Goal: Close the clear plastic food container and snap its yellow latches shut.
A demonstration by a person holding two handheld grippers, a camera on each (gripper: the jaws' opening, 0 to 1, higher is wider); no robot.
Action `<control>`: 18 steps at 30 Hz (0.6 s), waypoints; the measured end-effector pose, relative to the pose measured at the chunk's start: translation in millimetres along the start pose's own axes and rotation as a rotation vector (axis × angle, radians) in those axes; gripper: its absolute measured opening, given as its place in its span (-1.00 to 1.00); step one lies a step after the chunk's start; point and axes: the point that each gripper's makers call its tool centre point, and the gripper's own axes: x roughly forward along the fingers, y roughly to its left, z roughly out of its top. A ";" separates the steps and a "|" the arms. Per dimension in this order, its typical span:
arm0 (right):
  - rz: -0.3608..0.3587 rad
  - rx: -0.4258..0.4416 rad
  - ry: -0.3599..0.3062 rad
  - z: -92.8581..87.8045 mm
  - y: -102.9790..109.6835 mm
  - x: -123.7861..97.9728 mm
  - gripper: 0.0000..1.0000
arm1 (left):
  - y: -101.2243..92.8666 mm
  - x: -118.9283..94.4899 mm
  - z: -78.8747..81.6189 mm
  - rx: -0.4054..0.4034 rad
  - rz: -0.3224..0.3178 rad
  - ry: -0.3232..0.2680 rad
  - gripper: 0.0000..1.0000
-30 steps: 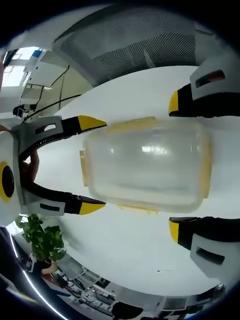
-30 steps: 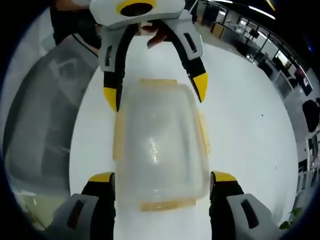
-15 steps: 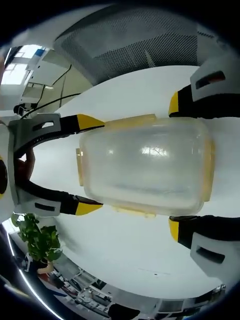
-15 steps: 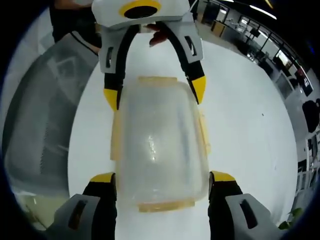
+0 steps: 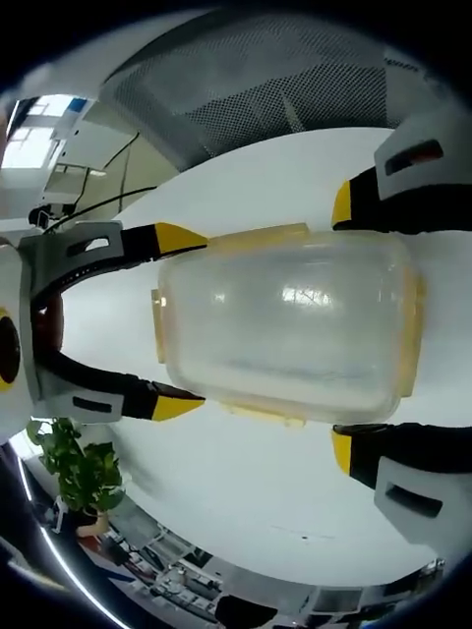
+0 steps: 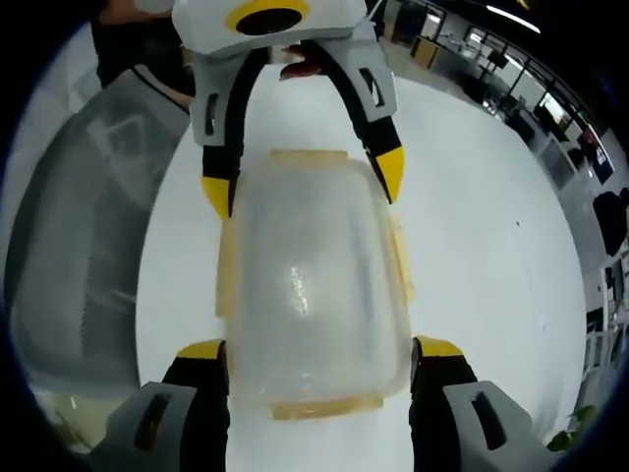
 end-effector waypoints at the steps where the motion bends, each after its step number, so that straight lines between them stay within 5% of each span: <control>1: 0.001 0.000 0.001 1.5 0.8 0.7 0.51 | -0.5 -0.8 -1.2 0.001 0.000 0.000 0.60; 18: 0.017 -0.011 0.016 43.2 9.9 20.8 0.53 | -5.3 -22.6 -38.4 -0.011 0.009 -0.008 0.60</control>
